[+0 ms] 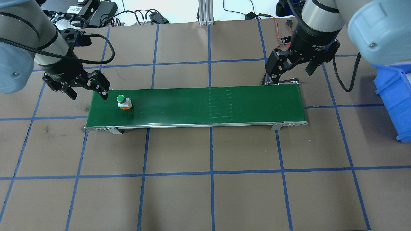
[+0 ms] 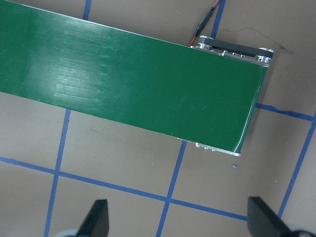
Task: Move button from left to right
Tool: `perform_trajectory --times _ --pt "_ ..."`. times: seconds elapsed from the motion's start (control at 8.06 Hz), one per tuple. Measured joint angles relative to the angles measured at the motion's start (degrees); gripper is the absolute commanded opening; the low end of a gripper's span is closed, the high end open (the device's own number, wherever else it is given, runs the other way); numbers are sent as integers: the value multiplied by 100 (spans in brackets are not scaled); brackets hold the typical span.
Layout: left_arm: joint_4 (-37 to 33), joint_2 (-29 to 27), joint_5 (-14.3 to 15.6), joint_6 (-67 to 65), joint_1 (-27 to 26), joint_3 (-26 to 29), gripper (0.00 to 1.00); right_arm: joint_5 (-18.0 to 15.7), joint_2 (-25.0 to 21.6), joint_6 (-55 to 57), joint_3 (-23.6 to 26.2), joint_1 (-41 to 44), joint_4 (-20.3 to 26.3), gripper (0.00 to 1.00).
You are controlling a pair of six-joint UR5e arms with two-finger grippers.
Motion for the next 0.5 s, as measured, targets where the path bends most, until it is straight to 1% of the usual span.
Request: perform_trajectory --times 0.25,0.37,0.5 --pt "-74 205 7 -118 -286 227 100 -25 179 -13 4 -16 -95 100" --pt "-90 242 25 -142 -415 294 100 -12 302 44 37 -27 -252 100" --pt "-118 254 36 -151 -480 326 100 3 479 196 92 -31 -504 100"
